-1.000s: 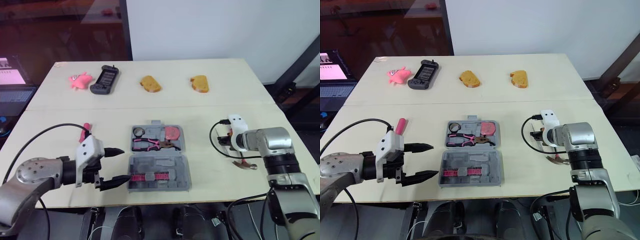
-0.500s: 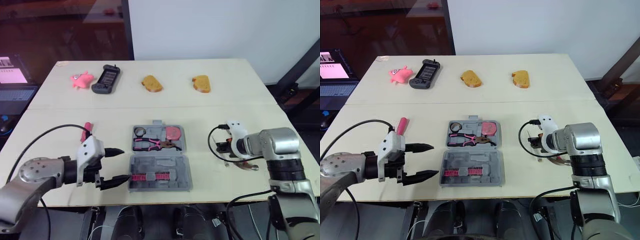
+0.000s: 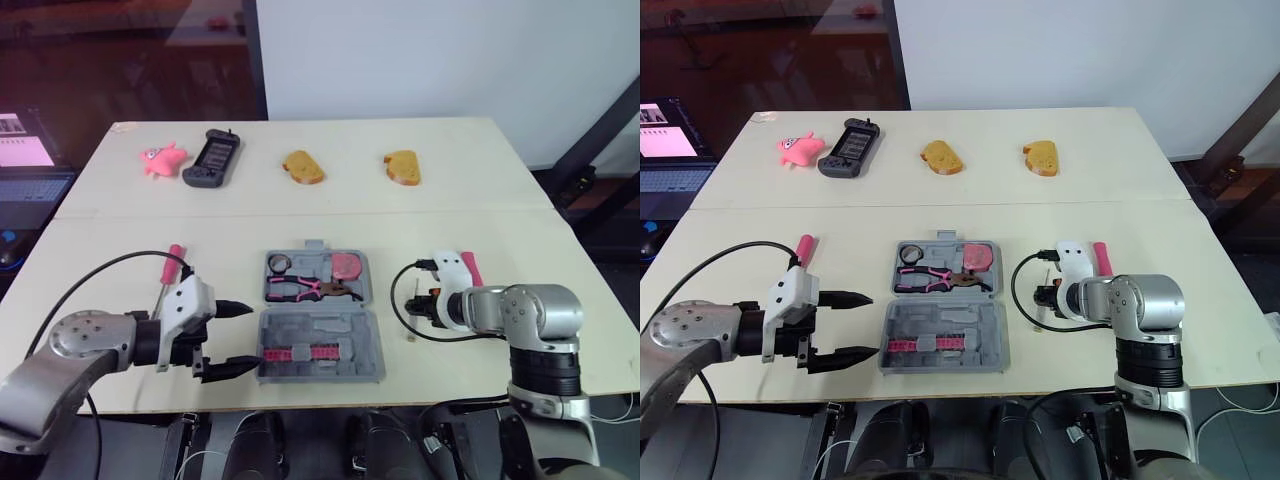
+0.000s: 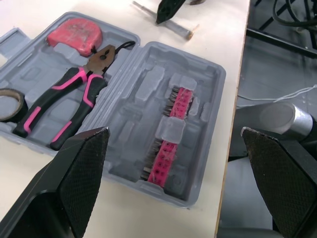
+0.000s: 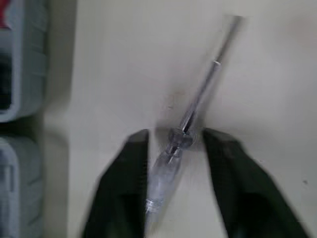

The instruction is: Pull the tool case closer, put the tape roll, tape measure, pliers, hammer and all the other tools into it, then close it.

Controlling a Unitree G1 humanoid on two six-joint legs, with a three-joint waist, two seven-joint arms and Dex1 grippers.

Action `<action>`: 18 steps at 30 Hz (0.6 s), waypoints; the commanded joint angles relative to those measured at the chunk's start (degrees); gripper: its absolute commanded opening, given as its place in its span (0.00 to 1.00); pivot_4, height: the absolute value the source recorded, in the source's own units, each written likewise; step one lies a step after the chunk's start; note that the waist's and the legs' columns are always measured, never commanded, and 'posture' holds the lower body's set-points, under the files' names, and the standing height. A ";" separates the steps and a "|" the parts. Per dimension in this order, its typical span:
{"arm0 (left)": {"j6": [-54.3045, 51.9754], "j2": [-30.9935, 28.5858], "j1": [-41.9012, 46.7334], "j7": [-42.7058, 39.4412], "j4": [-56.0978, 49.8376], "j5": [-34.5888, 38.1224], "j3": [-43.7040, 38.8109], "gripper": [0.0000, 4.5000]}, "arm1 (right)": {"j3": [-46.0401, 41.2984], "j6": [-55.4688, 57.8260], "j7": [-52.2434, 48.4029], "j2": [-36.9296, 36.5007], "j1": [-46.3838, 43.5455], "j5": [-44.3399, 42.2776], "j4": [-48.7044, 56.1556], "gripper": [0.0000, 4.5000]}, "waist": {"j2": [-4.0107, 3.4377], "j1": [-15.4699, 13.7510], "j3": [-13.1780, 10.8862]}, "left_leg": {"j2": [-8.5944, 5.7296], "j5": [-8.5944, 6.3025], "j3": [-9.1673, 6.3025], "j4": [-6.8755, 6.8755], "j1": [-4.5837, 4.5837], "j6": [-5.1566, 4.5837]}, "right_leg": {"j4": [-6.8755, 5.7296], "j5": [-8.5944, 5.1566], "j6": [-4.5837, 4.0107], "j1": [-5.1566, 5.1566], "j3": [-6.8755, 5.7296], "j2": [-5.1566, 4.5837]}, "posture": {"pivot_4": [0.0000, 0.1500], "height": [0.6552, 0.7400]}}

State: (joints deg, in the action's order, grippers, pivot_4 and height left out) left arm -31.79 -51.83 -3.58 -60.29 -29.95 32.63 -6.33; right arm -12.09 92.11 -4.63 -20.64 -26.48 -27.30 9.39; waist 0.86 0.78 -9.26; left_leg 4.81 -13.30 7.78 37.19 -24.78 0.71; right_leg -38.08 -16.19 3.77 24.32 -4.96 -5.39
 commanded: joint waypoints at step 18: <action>8.80 2.35 -0.03 -1.79 3.03 0.26 -8.00 1.00 | 21.91 -29.01 -34.22 -36.96 -15.40 -3.60 5.43 0.99 | -0.22 0.10 -0.16 | 0.00 0.00 -0.02 -0.08 -0.22 -0.01 | 0.07 -0.01 0.01 0.24 -0.01 0.02 | 1.00 0.75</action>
State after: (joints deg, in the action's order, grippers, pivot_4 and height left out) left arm -25.81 -50.25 -3.67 -62.30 -26.87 33.07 -12.03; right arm 5.69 71.93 -29.93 -54.53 -40.75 -33.74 10.88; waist 0.63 0.88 -9.42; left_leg 4.80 -13.31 7.76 37.12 -25.02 0.69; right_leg -38.01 -16.21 3.79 24.57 -4.97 -5.36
